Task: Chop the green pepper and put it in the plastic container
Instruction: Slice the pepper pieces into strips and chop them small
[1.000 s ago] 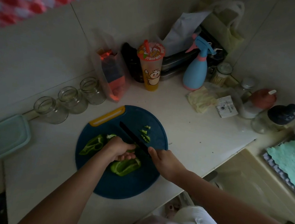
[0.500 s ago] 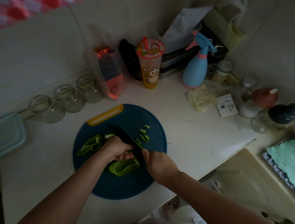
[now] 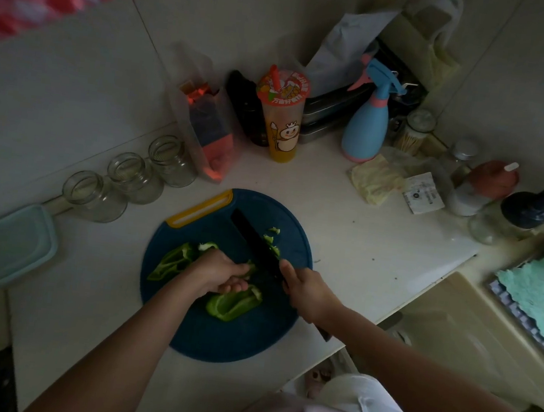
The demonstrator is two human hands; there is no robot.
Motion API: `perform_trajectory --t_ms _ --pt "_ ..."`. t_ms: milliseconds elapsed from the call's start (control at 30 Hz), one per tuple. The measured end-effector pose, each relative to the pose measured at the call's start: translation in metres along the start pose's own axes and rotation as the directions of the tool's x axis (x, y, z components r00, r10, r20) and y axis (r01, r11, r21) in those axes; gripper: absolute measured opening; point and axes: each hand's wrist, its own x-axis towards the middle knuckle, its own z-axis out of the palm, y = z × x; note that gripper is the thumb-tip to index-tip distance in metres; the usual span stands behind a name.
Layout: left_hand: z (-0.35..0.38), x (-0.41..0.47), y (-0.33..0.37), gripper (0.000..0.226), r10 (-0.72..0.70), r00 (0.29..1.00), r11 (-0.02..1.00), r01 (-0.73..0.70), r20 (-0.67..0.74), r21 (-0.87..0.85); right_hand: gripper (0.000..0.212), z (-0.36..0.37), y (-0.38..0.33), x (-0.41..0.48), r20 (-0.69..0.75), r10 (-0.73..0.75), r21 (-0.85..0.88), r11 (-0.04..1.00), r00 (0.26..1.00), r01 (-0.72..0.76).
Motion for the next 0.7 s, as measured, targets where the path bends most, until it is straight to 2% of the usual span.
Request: perform_trajectory --t_ms 133,400,600,700 --pt "0.002 0.001 0.004 0.023 -0.045 0.999 0.999 0.045 -0.016 0.022 0.057 0.001 0.001 -0.007 0.037 -0.035 -0.022 0.999 0.999 0.035" --pt "0.002 -0.001 0.004 0.023 -0.040 0.998 0.999 0.041 -0.038 0.033 0.056 0.006 -0.003 -0.013 0.044 -0.073 -0.075 0.994 0.996 0.076" --pt "0.004 0.000 0.003 0.019 -0.029 0.999 0.997 0.032 -0.044 0.065 0.052 0.013 -0.004 -0.017 0.008 -0.167 -0.260 0.952 0.986 0.163" --pt "0.004 0.001 0.003 0.017 -0.022 0.998 0.997 0.027 -0.060 0.075 0.054 0.019 -0.001 -0.014 -0.005 -0.154 -0.260 0.954 0.988 0.147"
